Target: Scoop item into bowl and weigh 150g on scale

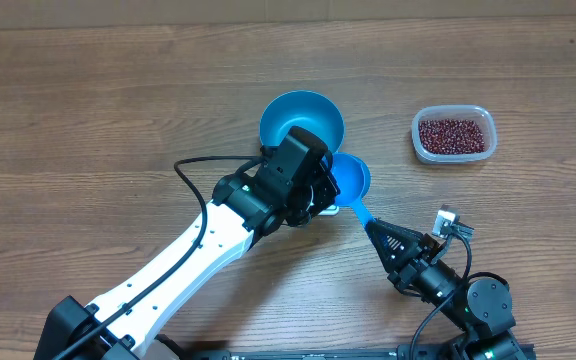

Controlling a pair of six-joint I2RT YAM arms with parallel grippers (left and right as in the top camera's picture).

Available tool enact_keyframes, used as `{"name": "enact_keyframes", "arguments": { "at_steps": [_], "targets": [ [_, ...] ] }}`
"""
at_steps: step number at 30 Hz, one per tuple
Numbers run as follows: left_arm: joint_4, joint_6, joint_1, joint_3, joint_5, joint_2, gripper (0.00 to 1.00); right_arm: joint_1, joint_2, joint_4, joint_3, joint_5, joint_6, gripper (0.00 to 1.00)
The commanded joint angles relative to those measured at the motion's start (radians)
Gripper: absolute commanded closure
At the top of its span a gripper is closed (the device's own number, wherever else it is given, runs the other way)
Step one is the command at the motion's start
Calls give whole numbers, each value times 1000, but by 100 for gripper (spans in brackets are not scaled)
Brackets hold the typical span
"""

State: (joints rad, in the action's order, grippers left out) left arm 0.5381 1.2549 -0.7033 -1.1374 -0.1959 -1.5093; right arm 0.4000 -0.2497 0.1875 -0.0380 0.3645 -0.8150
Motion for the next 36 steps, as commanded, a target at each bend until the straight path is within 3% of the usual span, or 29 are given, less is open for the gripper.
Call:
{"name": "enact_keyframes", "arguments": {
  "at_steps": [1, 17, 19, 22, 23, 25, 29, 36],
  "targets": [
    [-20, 10, -21, -4, 31, -7, 95, 5, 6, 5, -36, 22, 1, 90],
    [-13, 9, -38, -4, 66, -7, 95, 5, 6, -2, -36, -9, -51, 96],
    [-13, 4, -38, -4, 65, -7, 86, 5, 6, 6, -36, -12, -65, 96],
    [-15, -7, -30, -4, 65, -7, 64, 5, 6, 5, -36, -16, -68, 96],
    [-18, -21, -24, -5, 65, -7, 52, 5, 6, 2, -36, -16, -68, 96],
    [-23, -56, -1, -6, 61, -3, 42, 5, 6, -2, -36, -22, -63, 96],
    [-23, -135, 66, -27, 2, 8, 37, 5, 5, -9, -36, -44, -40, 96],
    [-13, -426, 150, -137, -71, 24, 29, 5, 5, -79, -37, -172, 38, 96]
  ]
}}
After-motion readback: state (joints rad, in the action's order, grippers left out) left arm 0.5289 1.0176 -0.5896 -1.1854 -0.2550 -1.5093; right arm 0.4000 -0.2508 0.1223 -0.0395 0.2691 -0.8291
